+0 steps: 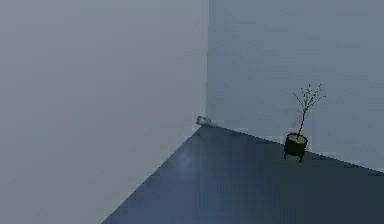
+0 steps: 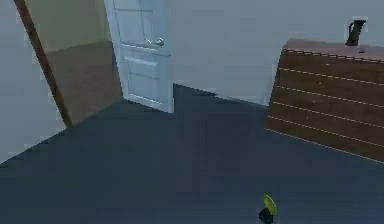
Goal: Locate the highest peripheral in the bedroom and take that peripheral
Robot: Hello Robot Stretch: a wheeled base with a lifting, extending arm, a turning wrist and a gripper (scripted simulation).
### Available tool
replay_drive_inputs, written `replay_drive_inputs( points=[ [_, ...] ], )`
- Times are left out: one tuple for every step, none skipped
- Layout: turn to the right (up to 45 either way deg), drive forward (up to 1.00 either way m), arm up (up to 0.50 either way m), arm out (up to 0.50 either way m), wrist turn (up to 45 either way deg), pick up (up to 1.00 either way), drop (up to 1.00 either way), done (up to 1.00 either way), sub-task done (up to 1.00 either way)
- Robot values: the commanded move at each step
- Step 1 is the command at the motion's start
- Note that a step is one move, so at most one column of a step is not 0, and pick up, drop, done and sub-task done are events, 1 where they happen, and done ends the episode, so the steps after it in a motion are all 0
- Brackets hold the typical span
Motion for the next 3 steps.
replay_drive_inputs(
  points=[
    [45.0, 0.00, 0.00, 0.00, 0.0, 0.00, 0.00, 0.00, 0.00],
    [45.0, 0.00, 0.00, 0.00, 0.0, 0.00, 0.00, 0.00, 0.00],
    [27.0, 0.00, 0.00, 0.00, 0.0, 0.00, 0.00, 0.00, 0.00]
  ],
)
